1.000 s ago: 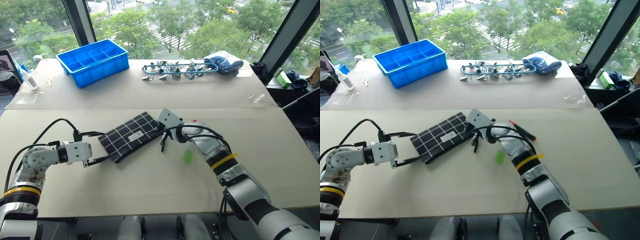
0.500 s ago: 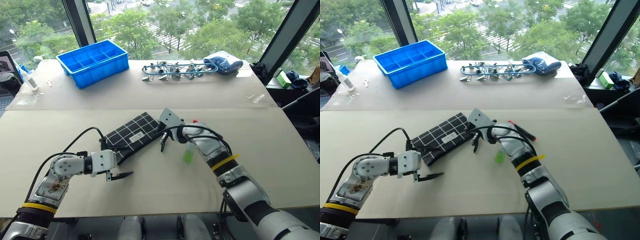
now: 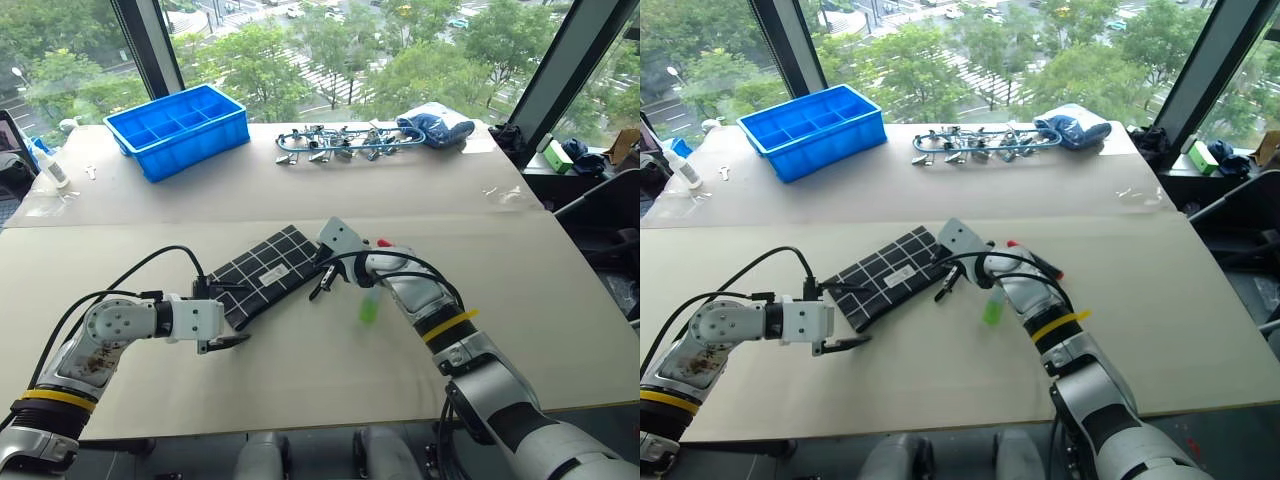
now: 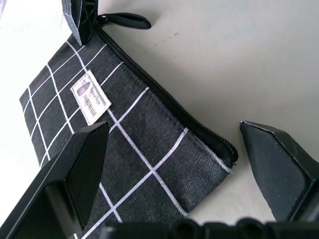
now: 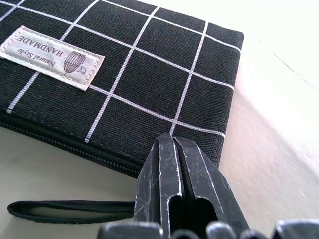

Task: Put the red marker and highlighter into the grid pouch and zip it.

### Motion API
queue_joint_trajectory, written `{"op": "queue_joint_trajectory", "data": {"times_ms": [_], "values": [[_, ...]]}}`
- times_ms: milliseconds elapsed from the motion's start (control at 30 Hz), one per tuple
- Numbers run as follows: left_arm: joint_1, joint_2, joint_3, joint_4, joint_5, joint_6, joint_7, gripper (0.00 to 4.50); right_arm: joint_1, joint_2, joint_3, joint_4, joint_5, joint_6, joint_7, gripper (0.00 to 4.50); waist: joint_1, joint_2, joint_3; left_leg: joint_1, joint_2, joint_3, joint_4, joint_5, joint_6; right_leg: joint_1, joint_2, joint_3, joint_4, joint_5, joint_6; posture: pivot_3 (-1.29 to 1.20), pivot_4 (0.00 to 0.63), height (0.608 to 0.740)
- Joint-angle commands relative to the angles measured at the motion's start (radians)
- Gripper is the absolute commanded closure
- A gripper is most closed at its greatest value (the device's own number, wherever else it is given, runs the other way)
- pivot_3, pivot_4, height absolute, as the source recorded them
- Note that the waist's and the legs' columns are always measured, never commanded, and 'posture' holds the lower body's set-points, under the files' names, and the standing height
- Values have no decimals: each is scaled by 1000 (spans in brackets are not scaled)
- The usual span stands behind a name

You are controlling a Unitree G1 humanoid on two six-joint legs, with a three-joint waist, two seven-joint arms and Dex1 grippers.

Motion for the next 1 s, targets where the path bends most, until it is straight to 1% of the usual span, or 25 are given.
{"op": "queue_joint_trajectory", "data": {"times_ms": [33,200,467,533,567,633,667,900,1000], "values": [[-22,-32,-8,83,84,-68,77,0,0,1,-12,-20,-1,4,4,4459,1,0,0,0,0,0,0,0,0,0,0,0,0,0,0,0,150,740],[-10,-64,-28,88,86,-127,94,0,-2,-2,-16,-19,-2,4,7,4459,9,0,0,0,0,1,0,0,0,0,-2,0,0,0,0,0,150,740],[-28,-48,-20,142,70,-183,87,0,7,-11,-17,-33,-2,11,11,4459,8,0,0,-1,0,1,0,0,0,0,-2,0,-1,0,1,0,150,740],[-35,-50,-23,161,59,-201,77,517,8,-13,-19,-34,-2,13,10,4500,7,0,0,-1,0,1,0,0,0,0,-2,0,-1,0,1,0,150,740],[-37,-52,-25,168,52,-209,70,680,8,-14,-20,-35,-2,13,10,4500,7,0,0,-1,0,1,0,0,0,0,-2,0,-1,0,1,0,150,740],[-41,-56,-27,180,35,-217,56,1506,9,-16,-23,-36,-2,14,8,4500,7,0,0,-1,0,1,0,0,0,-1,-2,0,-1,0,1,0,150,740],[-44,-57,-28,187,28,-220,50,1805,9,-17,-25,-36,-1,14,6,4500,7,0,0,-2,0,1,0,0,0,-1,-2,0,-1,0,1,0,150,740],[-65,-69,-27,227,-10,-229,20,4474,20,-29,-29,-51,-1,22,7,4500,6,0,0,-3,0,1,0,0,0,-2,-2,-1,-1,0,1,0,150,740],[-71,-78,-25,236,-36,-224,7,4474,25,-34,-29,-62,0,27,10,4500,6,0,0,-4,0,1,0,0,0,-3,-2,-1,-2,0,1,0,150,740]]}}
